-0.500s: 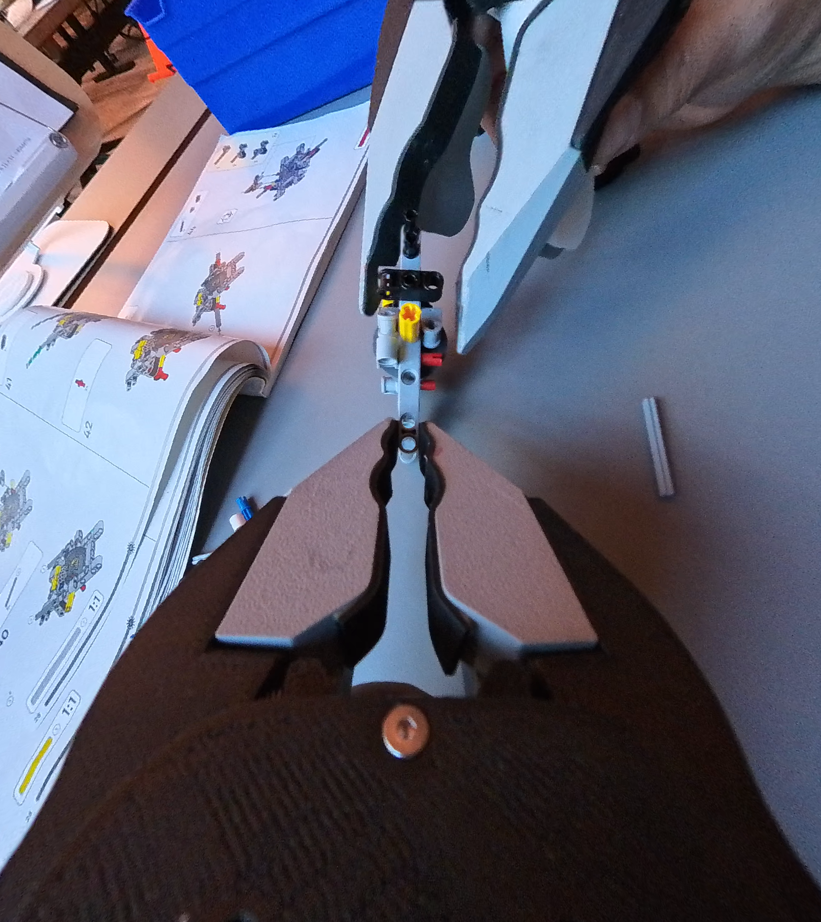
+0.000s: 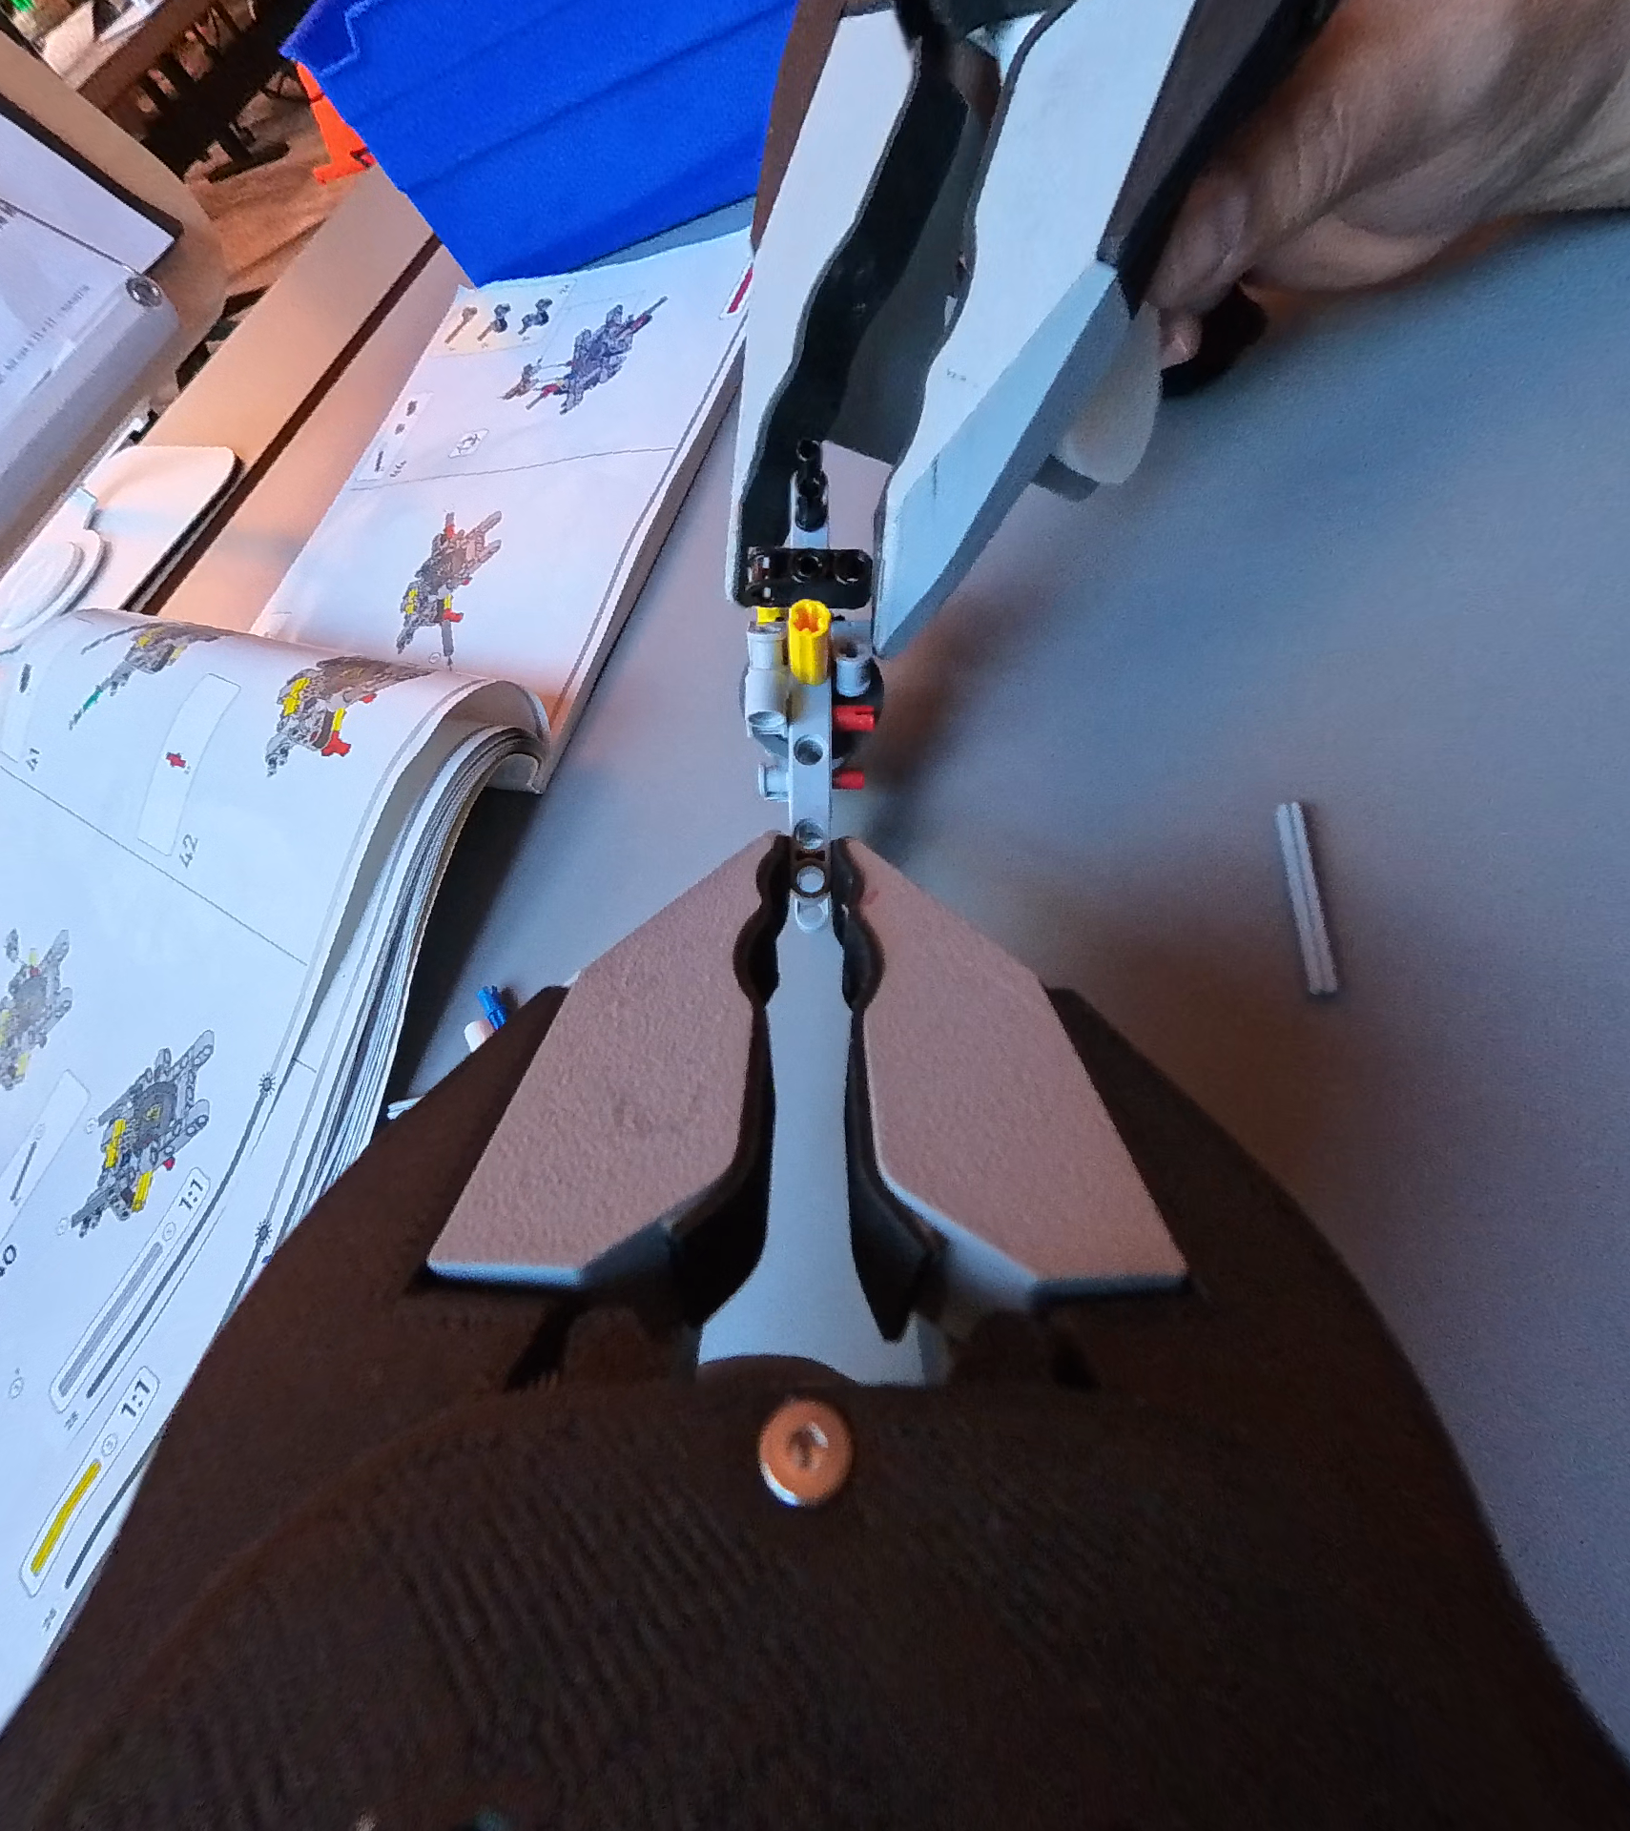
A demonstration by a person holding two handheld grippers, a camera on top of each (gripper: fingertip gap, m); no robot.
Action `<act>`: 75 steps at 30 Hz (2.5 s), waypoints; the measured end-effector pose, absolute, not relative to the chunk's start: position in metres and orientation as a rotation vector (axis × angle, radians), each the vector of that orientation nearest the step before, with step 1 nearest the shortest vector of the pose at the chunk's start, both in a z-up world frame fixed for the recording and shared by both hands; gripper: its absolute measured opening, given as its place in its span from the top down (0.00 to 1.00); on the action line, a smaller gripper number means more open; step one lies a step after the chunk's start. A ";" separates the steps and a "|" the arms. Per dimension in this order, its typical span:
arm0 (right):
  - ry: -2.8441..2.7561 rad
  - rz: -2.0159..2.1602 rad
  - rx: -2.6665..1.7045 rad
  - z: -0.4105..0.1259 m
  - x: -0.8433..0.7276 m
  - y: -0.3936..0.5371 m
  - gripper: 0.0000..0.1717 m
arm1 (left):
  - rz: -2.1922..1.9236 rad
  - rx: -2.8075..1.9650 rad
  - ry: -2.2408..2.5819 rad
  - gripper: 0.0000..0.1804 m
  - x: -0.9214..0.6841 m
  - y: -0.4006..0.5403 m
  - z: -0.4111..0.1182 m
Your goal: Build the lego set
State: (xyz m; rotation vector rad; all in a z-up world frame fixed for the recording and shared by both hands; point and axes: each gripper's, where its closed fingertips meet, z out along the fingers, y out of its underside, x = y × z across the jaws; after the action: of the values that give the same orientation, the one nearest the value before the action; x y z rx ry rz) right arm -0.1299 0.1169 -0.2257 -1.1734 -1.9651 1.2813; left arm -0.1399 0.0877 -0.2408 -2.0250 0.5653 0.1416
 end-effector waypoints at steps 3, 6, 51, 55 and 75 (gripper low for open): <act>-1.963 1.285 -1.170 -0.225 -0.130 0.117 0.80 | 0.139 -2.026 0.561 0.97 -0.140 0.088 -0.241; -1.962 1.289 -1.166 -0.225 -0.129 0.117 0.80 | 0.135 -2.027 0.558 0.97 -0.140 0.088 -0.241; -1.951 1.306 -1.173 -0.223 -0.131 0.118 0.78 | 0.078 -2.011 0.538 0.97 -0.140 0.087 -0.236; -1.957 1.227 -1.135 -0.225 -0.133 0.117 0.76 | 0.081 -2.013 0.544 0.97 -0.139 0.087 -0.237; -1.975 1.235 -1.073 -0.222 -0.130 0.110 0.80 | 0.102 -2.019 0.565 0.97 -0.138 0.087 -0.239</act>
State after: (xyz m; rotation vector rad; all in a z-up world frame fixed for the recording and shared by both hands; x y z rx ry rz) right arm -0.1304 0.1104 -0.2221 -1.0726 -1.9749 1.2354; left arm -0.1381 0.0867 -0.2393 -2.0192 0.5651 0.1023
